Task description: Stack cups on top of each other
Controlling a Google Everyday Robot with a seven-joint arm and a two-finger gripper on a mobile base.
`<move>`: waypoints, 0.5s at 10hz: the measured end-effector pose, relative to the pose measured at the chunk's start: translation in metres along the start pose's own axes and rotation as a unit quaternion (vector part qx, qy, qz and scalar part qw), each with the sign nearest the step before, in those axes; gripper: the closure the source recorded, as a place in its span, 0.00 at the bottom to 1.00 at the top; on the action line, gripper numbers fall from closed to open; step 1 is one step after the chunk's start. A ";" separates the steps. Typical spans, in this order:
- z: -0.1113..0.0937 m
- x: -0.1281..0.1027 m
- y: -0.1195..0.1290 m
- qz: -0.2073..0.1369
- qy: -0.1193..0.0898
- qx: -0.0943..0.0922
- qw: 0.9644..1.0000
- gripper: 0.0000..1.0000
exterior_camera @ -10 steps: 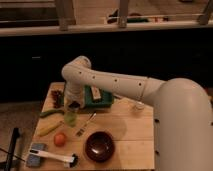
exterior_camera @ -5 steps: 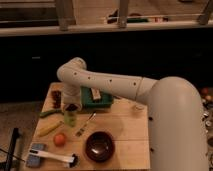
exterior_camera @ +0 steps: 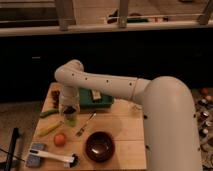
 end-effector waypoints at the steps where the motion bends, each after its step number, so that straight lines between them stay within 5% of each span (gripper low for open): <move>1: 0.004 0.001 0.002 0.001 -0.005 0.003 1.000 0.94; 5: 0.017 0.004 0.004 0.002 -0.029 0.006 1.000 0.85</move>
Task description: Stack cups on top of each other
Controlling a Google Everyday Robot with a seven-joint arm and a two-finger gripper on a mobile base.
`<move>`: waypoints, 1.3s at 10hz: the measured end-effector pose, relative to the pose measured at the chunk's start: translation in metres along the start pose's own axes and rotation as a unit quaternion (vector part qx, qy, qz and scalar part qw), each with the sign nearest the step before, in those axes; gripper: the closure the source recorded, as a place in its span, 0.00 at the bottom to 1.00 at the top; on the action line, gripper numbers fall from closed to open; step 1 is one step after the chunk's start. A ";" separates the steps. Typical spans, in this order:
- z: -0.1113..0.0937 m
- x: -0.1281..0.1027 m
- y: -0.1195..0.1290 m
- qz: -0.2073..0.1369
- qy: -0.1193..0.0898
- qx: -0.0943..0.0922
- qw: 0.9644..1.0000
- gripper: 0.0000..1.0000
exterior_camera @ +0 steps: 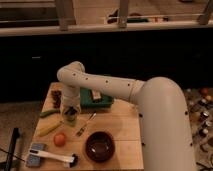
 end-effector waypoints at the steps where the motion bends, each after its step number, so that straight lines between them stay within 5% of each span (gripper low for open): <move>1: 0.003 0.002 -0.001 0.000 -0.005 0.000 1.000 0.75; 7: 0.013 0.009 0.002 0.006 -0.022 -0.004 1.000 0.21; 13: 0.021 0.012 0.002 0.006 -0.034 -0.008 0.999 0.20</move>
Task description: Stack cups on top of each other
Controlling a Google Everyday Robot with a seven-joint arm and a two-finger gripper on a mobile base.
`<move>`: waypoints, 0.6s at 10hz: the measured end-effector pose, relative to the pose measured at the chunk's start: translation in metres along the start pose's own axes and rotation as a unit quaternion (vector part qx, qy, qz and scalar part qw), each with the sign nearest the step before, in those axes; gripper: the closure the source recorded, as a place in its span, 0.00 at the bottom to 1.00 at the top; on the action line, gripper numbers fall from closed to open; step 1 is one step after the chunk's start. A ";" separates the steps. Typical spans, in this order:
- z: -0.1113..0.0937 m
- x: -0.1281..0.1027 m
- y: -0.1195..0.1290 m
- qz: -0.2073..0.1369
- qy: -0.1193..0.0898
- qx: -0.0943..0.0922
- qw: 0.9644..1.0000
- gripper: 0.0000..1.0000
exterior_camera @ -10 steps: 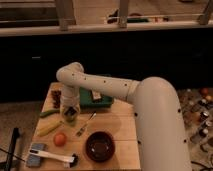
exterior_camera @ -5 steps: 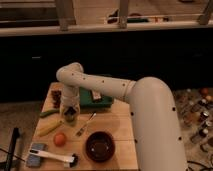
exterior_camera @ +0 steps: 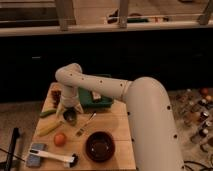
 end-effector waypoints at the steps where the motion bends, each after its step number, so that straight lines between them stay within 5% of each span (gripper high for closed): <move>1: 0.000 0.000 0.001 0.001 0.000 0.000 1.000 0.20; 6: -0.016 0.005 0.006 0.007 0.030 0.002 1.000 0.20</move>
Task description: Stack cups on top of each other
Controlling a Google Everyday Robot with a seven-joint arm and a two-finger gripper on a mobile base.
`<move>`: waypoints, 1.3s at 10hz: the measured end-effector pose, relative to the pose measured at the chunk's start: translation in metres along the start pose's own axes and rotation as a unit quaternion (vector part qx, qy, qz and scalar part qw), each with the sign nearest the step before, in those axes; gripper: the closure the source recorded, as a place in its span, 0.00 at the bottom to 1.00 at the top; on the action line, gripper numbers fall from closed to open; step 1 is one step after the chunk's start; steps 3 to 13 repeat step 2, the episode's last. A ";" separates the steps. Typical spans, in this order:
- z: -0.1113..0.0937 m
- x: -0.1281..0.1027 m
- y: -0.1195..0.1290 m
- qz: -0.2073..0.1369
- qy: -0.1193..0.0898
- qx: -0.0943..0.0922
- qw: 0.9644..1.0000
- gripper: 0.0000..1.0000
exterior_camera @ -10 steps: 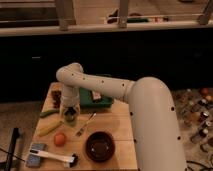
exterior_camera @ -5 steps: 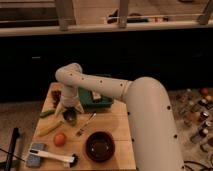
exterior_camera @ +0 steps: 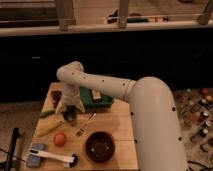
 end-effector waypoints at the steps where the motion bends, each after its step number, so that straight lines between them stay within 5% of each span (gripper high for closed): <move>1: -0.006 0.002 0.001 0.001 0.008 0.001 1.000 0.20; 13: -0.011 0.003 0.002 0.002 0.015 -0.001 1.000 0.20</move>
